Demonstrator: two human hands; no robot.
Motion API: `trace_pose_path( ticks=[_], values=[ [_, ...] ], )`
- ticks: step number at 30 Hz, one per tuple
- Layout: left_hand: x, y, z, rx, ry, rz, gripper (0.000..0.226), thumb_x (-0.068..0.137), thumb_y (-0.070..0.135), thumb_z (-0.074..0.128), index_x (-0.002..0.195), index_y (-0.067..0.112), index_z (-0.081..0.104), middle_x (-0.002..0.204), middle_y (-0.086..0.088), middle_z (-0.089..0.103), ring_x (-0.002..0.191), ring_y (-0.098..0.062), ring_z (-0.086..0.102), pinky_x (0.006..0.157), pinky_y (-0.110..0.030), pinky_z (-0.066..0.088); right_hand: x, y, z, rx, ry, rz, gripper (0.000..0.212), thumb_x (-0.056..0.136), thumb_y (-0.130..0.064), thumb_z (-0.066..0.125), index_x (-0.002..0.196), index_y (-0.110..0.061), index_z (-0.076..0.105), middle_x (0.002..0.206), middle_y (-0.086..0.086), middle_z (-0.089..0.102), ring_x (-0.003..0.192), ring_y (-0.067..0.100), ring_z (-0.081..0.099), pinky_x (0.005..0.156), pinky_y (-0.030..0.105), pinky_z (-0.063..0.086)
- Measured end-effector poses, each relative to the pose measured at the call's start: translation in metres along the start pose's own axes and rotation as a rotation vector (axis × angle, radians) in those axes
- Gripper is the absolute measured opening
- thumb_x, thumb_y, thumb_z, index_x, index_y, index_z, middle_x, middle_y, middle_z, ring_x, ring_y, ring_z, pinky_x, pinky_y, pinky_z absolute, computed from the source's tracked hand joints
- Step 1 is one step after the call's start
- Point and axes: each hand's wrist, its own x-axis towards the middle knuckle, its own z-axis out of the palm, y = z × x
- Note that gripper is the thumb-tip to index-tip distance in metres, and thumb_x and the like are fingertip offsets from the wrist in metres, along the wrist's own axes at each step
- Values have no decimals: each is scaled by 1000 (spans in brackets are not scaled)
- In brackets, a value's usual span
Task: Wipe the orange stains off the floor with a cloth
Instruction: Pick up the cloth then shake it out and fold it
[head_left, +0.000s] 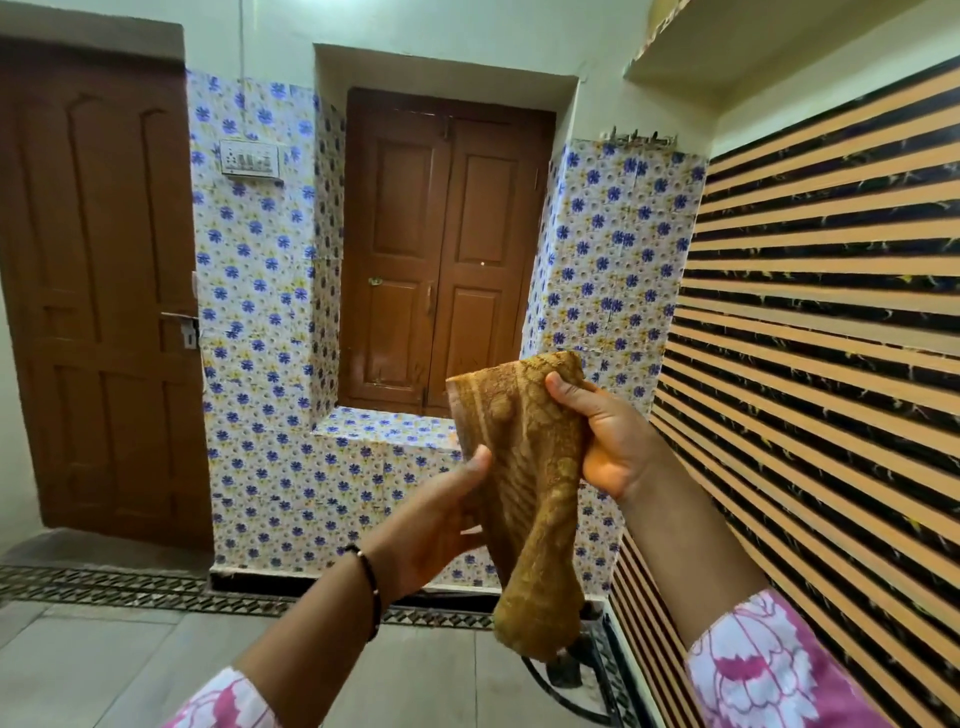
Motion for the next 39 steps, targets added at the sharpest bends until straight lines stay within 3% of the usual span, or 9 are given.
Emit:
trace_pose_path(
  ticks=[5, 11, 13, 16, 20, 26, 32, 36, 39],
  values=[
    [-3, 16, 6, -59, 20, 40, 38, 81, 28, 63, 108, 1, 60, 104, -15, 68, 93, -25, 66, 76, -35, 53, 6, -4, -23, -24, 51, 28, 31, 86, -16, 62, 113, -1, 62, 95, 15, 71, 90, 28, 67, 75, 43, 56],
    [1, 41, 26, -168, 27, -45, 19, 86, 25, 62, 94, 8, 65, 83, -12, 70, 71, -25, 68, 68, -38, 56, -1, 42, -46, -44, 49, 225, 61, 78, -49, 64, 124, -9, 60, 117, 21, 63, 109, 37, 59, 88, 52, 51],
    [5, 43, 22, -184, 51, -48, 18, 86, 24, 62, 98, 10, 64, 84, -10, 68, 72, -23, 66, 66, -36, 56, -7, 56, -52, 51, -67, 279, 58, 84, -53, 58, 121, -8, 63, 107, 19, 63, 101, 31, 61, 90, 47, 49],
    [8, 41, 12, -196, 102, -32, 12, 93, 15, 54, 100, 12, 63, 81, -8, 65, 71, -19, 62, 65, -30, 54, -19, 61, -50, 121, -149, 254, 39, 87, -34, 59, 107, -1, 67, 94, 17, 65, 83, 28, 66, 79, 40, 55],
    [7, 36, 3, -161, 170, -54, 22, 99, 8, 41, 107, 8, 62, 72, -5, 70, 61, -15, 67, 52, -27, 54, -21, 49, -45, 13, 61, 79, 31, 84, -2, 61, 113, -12, 59, 80, 13, 70, 72, 23, 68, 59, 36, 56],
    [-4, 31, -5, -41, 292, -38, 19, 90, 15, 58, 101, 1, 63, 84, -10, 68, 68, -17, 66, 52, -27, 52, -34, 45, -36, -260, 27, -136, 31, 80, 18, 56, 83, -10, 70, 88, 11, 68, 78, 22, 62, 70, 32, 51],
    [-18, 26, -4, 171, 190, 186, 66, 73, -11, 68, 126, 22, 46, 91, -12, 73, 85, -19, 70, 69, -27, 57, -42, 50, -33, -980, 257, -511, 45, 80, 0, 69, 103, -37, 61, 98, -10, 65, 88, 7, 63, 75, 22, 56],
    [-26, 27, 1, 639, 250, 340, 62, 72, -2, 75, 126, 17, 54, 105, -2, 69, 93, -8, 67, 80, -27, 56, -50, 39, -38, -1164, 314, -663, 37, 80, -6, 71, 113, -23, 66, 92, -10, 60, 77, -4, 55, 65, 4, 46],
    [-31, 31, 2, 841, 408, 496, 48, 71, 10, 79, 115, 19, 61, 96, 8, 68, 86, -1, 66, 74, -22, 57, -53, 36, -43, -1227, 329, -759, 31, 76, -14, 76, 105, -26, 70, 97, -5, 56, 84, 6, 51, 71, 17, 47]
  ],
)
